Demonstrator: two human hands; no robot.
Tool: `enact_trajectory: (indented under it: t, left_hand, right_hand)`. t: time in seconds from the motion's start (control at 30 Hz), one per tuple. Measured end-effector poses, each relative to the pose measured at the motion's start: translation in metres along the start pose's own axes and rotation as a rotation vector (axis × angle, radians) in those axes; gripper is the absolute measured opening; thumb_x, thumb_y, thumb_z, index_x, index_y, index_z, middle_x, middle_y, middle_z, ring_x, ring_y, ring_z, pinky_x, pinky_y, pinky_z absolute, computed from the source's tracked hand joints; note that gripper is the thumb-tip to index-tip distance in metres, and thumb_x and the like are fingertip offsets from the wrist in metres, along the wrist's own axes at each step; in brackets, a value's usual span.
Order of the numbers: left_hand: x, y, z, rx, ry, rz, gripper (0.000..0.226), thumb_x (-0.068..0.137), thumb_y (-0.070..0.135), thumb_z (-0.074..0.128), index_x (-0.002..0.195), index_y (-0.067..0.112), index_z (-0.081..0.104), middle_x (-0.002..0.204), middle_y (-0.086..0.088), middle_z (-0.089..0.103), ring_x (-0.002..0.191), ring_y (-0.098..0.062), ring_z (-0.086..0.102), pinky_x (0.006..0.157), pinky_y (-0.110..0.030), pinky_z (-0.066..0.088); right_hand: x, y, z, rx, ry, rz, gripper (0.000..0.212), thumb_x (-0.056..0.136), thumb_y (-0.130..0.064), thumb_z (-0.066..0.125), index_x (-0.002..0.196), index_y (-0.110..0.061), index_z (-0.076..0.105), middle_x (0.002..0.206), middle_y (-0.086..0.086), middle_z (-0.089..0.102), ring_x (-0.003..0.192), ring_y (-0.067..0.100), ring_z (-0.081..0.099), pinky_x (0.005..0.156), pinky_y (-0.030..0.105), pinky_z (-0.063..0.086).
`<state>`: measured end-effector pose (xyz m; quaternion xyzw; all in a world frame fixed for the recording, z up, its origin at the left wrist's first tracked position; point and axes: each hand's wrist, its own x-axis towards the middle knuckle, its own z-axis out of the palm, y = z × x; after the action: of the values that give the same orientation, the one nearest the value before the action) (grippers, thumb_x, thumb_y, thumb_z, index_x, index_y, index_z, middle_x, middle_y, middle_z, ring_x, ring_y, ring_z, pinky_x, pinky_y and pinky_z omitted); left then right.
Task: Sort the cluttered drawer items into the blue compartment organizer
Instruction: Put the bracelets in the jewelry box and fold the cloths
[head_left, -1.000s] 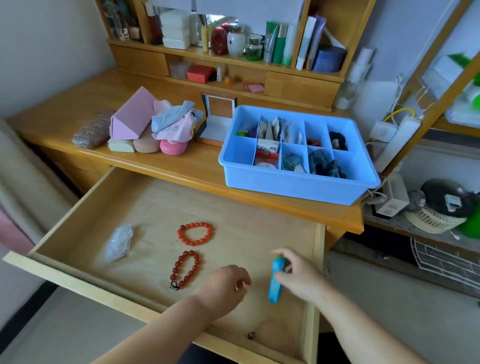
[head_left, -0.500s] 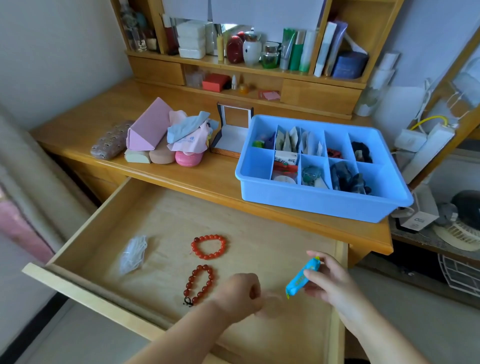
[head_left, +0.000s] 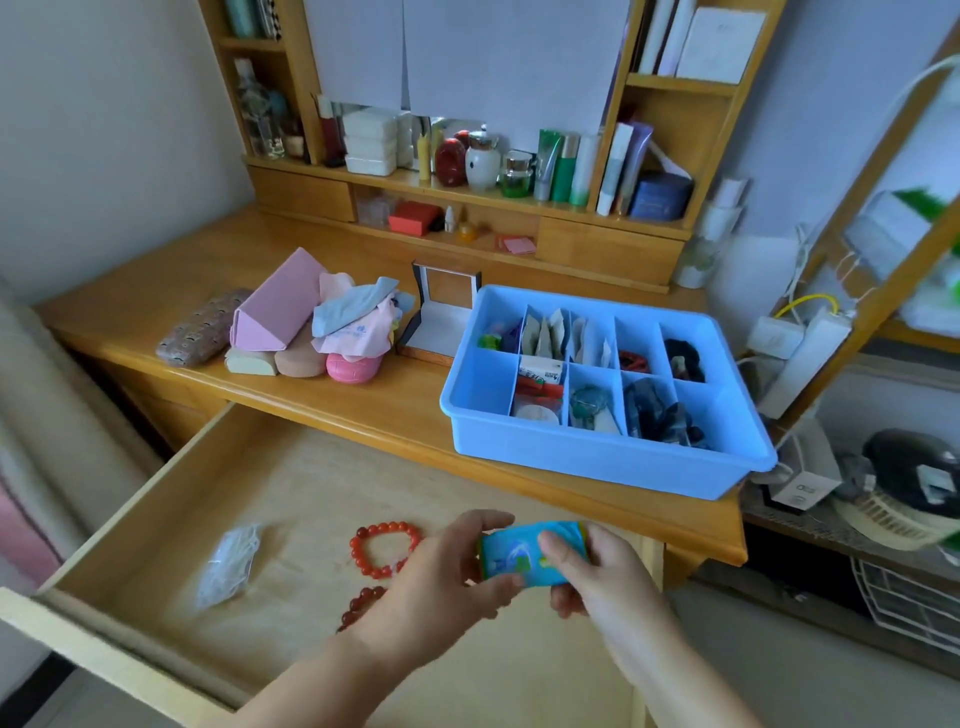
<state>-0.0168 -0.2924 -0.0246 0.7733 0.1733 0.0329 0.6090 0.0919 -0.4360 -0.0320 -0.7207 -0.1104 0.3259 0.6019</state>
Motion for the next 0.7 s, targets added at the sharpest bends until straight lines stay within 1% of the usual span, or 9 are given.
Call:
enact_trajectory:
  t: [0.07,0.13,0.17,0.23,0.3,0.4,0.53,0.6,0.7]
  left_hand:
    - [0.005,0.024,-0.002,-0.039,0.074,0.065,0.020,0.083,0.018,0.070,0.094,0.032,0.061,0.066,0.005,0.067,0.058,-0.009,0.061,0.054,-0.019,0.047]
    - [0.015,0.048,-0.010,-0.123,0.146,0.150,0.015,0.084,0.012,0.070,0.089,0.025,0.063,0.061,0.007,0.061,0.055,-0.008,0.052,0.051,-0.020,0.042]
    - [0.022,0.061,-0.016,-0.161,0.202,0.203,0.015,0.084,0.009,0.069,0.087,0.021,0.063,0.061,0.007,0.059,0.054,-0.007,0.049,0.050,-0.019,0.040]
    - [0.039,0.083,-0.029,-0.147,0.334,0.309,0.015,0.083,0.005,0.068,0.088,0.019,0.064,0.065,0.008,0.060,0.056,-0.007,0.050,0.052,-0.018,0.042]
    - [0.058,0.099,-0.041,-0.013,0.413,0.379,0.017,0.085,0.006,0.066,0.095,0.020,0.065,0.073,0.013,0.065,0.062,-0.003,0.055,0.060,-0.016,0.046]
    - [0.085,0.109,-0.054,0.346,0.447,0.451,0.023,0.089,0.012,0.063,0.105,0.029,0.065,0.080,0.023,0.064,0.070,-0.001,0.060,0.060,-0.011,0.046]
    - [0.114,0.100,-0.046,0.841,0.312,0.547,0.026,0.084,0.012,0.067,0.108,0.022,0.071,0.083,0.001,0.069,0.072,-0.018,0.062,0.060,-0.026,0.047]
    - [0.123,0.091,-0.037,0.944,0.249,0.548,0.032,0.083,0.010,0.065,0.112,0.022,0.070,0.090,-0.004,0.068,0.080,-0.023,0.062,0.066,-0.028,0.045]
    - [0.129,0.086,-0.030,0.978,0.254,0.547,0.034,0.083,0.006,0.062,0.115,0.017,0.068,0.099,-0.007,0.069,0.091,-0.026,0.062,0.073,-0.032,0.050]
  right_hand:
    - [0.000,-0.024,-0.004,0.046,-0.065,-0.083,0.023,0.079,-0.034,0.071,0.092,-0.016,0.064,0.071,0.002,0.069,0.055,0.016,0.062,0.053,0.024,0.049]
    - [0.004,-0.047,-0.013,0.038,-0.019,-0.255,0.018,0.079,-0.028,0.071,0.093,-0.020,0.064,0.080,0.003,0.069,0.062,0.015,0.065,0.057,0.023,0.051]
    - [0.008,-0.057,-0.020,-0.052,0.072,-0.368,0.014,0.081,-0.027,0.069,0.094,-0.024,0.063,0.083,-0.001,0.069,0.067,0.010,0.066,0.059,0.020,0.051]
    - [0.018,-0.073,-0.039,-0.399,0.314,-0.621,0.010,0.084,-0.030,0.062,0.094,-0.029,0.064,0.082,-0.013,0.066,0.079,0.001,0.062,0.066,0.014,0.049]
    - [0.031,-0.082,-0.059,-0.731,0.477,-0.788,0.010,0.085,-0.024,0.061,0.093,-0.022,0.067,0.082,-0.016,0.065,0.082,0.003,0.058,0.069,0.014,0.042]
    - [0.047,-0.079,-0.077,-0.914,0.465,-0.729,0.006,0.085,-0.019,0.064,0.088,-0.020,0.070,0.084,-0.011,0.065,0.084,0.011,0.057,0.071,0.022,0.041]
    - [0.056,-0.064,-0.081,-1.032,0.463,-0.721,0.017,0.088,-0.033,0.056,0.078,-0.026,0.068,0.077,-0.015,0.062,0.084,0.010,0.054,0.063,0.023,0.039]
    - [0.057,-0.063,-0.081,-1.022,0.477,-0.727,0.022,0.088,-0.037,0.053,0.076,-0.026,0.067,0.075,-0.015,0.061,0.083,0.009,0.053,0.062,0.022,0.040]
    - [0.057,-0.064,-0.080,-1.017,0.496,-0.731,0.019,0.087,-0.035,0.058,0.074,-0.025,0.067,0.074,-0.014,0.061,0.082,0.010,0.053,0.059,0.023,0.039]
